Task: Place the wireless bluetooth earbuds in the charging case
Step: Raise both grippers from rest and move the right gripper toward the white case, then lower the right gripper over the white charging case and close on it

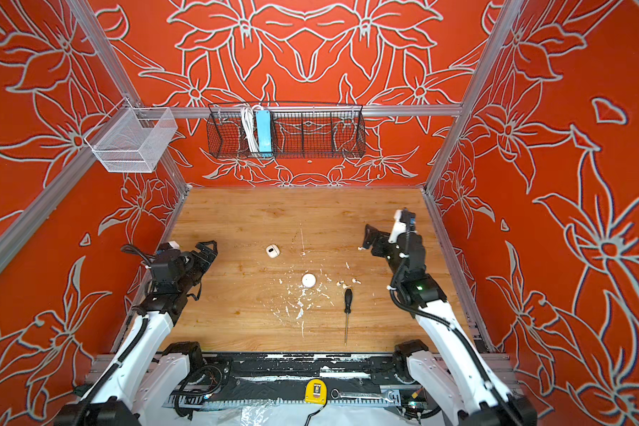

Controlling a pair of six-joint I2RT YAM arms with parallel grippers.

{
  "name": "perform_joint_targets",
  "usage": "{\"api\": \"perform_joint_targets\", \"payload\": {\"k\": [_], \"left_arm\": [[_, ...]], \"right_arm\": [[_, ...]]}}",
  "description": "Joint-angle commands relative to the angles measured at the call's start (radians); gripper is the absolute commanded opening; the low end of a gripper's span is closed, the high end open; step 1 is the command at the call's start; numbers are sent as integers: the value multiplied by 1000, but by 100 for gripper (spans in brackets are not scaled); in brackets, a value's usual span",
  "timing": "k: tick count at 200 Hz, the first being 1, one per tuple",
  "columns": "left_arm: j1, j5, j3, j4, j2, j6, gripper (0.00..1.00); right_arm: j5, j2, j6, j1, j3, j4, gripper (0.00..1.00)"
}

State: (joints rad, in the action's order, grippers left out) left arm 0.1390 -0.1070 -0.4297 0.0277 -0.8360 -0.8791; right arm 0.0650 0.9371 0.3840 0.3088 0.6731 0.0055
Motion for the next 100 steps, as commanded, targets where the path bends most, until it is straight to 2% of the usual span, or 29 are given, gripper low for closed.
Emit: {"api": "perform_joint_targets", "payload": {"k": [1,31,60,100], "left_arm": [[6,-1,-10,-47,-22,-53,97],[6,-145,-78,-86,-98,11,97],[6,-166,-129,-45,-186,32,97],[5,-135,-139,-46,-271,62,97]], "right_arm": [[111,175,-60,164,57,-1,98],[132,424,-47,311,268,-157,90],[262,589,-89,455,336,-163,91],[169,747,49,504,537,-334,87]]}}
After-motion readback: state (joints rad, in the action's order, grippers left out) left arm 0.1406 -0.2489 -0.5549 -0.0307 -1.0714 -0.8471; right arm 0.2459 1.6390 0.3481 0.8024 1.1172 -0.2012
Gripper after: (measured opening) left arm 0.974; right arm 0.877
